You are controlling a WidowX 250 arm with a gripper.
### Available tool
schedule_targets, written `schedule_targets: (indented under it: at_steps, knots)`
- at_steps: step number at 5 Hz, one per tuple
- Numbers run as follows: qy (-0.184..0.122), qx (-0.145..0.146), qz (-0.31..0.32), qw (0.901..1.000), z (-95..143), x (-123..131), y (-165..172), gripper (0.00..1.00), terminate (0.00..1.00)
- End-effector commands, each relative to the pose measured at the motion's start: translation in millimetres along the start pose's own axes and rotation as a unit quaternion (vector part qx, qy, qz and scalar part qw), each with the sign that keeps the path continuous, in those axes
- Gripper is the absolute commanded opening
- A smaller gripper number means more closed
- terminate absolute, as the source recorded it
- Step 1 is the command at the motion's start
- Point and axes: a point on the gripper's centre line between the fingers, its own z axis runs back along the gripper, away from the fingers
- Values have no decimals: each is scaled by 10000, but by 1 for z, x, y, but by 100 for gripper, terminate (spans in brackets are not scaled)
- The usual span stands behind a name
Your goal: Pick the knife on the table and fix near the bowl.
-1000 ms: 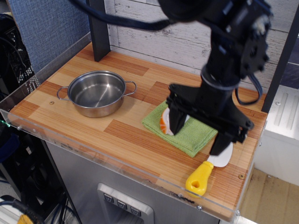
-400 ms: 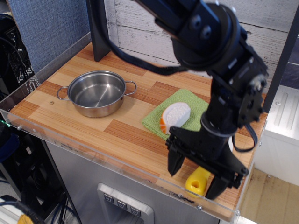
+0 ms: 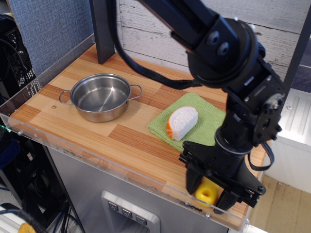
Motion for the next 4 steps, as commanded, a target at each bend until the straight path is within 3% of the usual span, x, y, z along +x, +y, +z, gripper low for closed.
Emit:
schedule_targets:
  at_steps: [1,2,4]
  knots:
    - [-205,133,-126,9996,0,-1,4,0,0]
    - [-510,-30,-276,9983,26,3,11,0,0]
    - [-1498,-712,-372,9854,105,16,37,0,0]
